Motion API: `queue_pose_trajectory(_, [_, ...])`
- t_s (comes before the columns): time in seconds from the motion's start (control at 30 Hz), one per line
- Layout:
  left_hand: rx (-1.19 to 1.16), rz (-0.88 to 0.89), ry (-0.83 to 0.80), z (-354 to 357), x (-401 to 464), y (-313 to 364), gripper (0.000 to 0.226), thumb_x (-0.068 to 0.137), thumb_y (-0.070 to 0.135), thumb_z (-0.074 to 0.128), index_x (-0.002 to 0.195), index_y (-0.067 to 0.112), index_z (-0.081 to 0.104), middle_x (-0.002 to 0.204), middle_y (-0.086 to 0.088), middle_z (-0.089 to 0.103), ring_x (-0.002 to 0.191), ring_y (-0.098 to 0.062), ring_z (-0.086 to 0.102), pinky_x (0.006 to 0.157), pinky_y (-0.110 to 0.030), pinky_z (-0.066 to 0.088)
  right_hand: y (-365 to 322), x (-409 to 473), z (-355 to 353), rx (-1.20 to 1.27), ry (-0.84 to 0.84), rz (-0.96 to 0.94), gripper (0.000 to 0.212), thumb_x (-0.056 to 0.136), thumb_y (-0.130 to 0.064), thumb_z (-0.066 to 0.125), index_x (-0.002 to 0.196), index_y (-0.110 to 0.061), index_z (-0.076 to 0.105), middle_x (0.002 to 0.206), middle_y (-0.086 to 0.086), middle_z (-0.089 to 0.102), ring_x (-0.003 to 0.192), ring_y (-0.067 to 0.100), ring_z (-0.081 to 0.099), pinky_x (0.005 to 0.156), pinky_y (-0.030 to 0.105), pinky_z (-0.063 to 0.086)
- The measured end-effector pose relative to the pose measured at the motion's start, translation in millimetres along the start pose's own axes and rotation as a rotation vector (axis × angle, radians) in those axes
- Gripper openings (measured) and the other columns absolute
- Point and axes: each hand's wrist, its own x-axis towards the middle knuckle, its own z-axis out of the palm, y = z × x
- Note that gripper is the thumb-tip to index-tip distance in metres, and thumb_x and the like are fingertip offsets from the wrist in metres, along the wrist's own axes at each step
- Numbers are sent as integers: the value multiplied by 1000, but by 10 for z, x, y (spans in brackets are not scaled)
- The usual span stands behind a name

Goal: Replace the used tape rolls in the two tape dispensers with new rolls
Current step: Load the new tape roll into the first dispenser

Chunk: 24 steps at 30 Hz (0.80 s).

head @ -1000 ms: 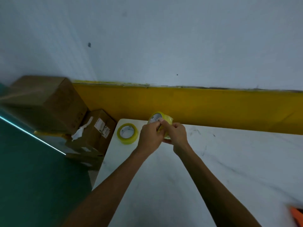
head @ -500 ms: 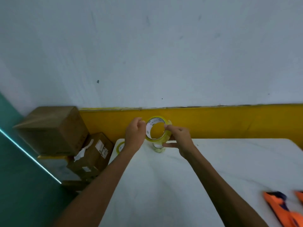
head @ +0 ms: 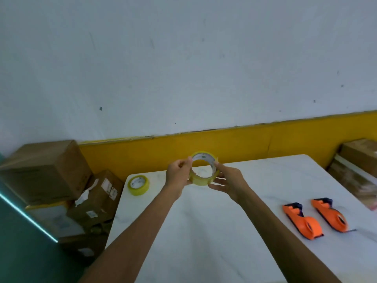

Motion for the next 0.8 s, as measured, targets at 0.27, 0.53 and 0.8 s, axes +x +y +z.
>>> queue_pose_trajectory(0.27, [-17, -64, -66, 1202, -161, -238, 48, 79, 38, 75, 111, 5, 61, 109, -9, 66, 100, -24, 62, 81, -43, 60, 101, 23, -979, -204, 218, -25, 28, 87, -22, 60, 110, -5, 57, 111, 16, 61, 101, 26, 61, 79, 44, 60])
queue_pose_trajectory(0.53, [-36, -208, -162, 2755, -434, -645, 34, 73, 23, 80, 99, 5, 68, 98, -15, 70, 94, -30, 69, 78, -49, 61, 136, 180, -2461, -239, 253, 87, 41, 88, -40, 56, 117, -13, 48, 115, 10, 56, 102, 24, 59, 83, 42, 57])
queue_pose_trajectory(0.8, [156, -150, -120, 3867, -783, -981, 53, 64, 42, 81, 97, 8, 55, 87, -1, 64, 74, -14, 62, 56, -23, 48, 193, 205, -3504, -427, 258, 105, 51, 84, -61, 53, 92, -12, 65, 89, 5, 67, 85, 19, 63, 78, 36, 52])
